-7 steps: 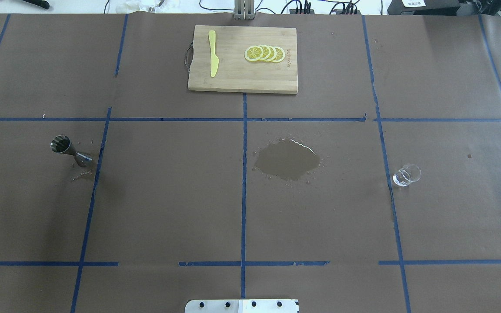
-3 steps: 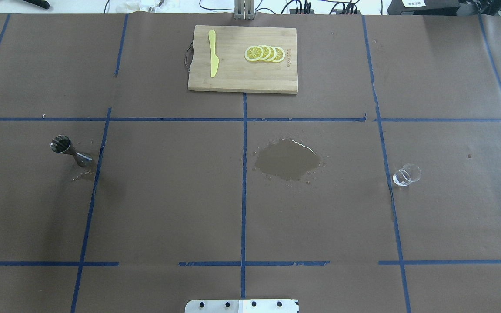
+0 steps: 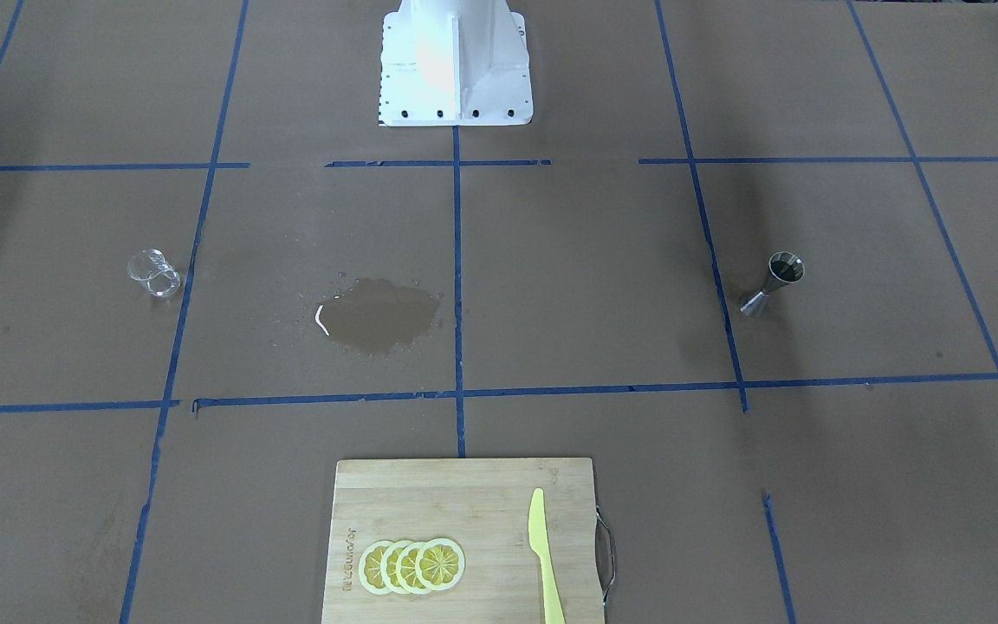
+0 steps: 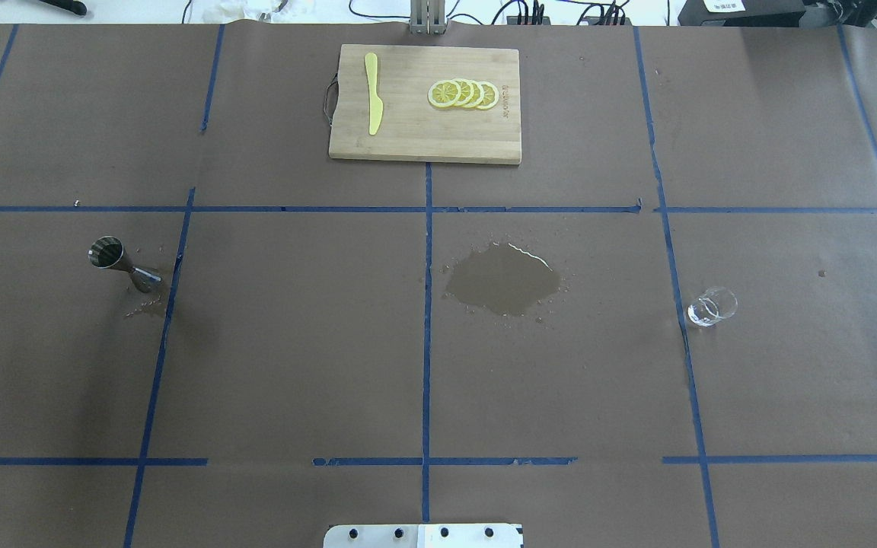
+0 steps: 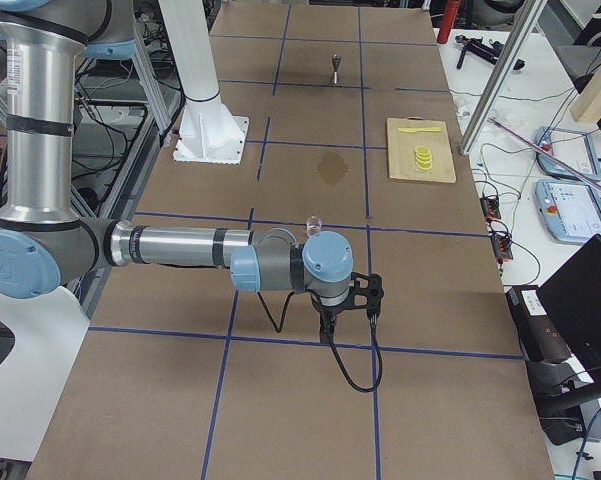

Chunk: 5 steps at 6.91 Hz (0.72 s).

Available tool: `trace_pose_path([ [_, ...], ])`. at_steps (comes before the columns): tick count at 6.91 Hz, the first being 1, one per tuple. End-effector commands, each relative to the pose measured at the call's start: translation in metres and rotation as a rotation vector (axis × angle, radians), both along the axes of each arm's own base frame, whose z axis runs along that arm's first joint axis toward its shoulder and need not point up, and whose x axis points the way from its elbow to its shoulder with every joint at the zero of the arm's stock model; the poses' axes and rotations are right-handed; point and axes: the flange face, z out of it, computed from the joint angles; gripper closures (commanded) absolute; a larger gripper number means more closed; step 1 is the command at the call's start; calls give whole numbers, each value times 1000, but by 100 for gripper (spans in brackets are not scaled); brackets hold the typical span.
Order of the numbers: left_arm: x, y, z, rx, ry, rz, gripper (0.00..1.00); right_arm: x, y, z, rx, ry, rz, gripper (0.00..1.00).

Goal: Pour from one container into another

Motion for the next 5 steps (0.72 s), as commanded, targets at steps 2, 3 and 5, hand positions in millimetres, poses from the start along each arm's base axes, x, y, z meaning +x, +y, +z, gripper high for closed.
trace_pose_path([
  [2, 0, 0, -1, 5, 0, 1, 0, 0, 0, 0, 0, 0, 0, 0],
  [3, 0, 0, -1, 5, 0, 1, 0, 0, 0, 0, 0, 0, 0, 0],
  [5, -1, -1, -2, 16, -2, -1, 0, 0, 0, 0, 0, 0, 0, 0],
])
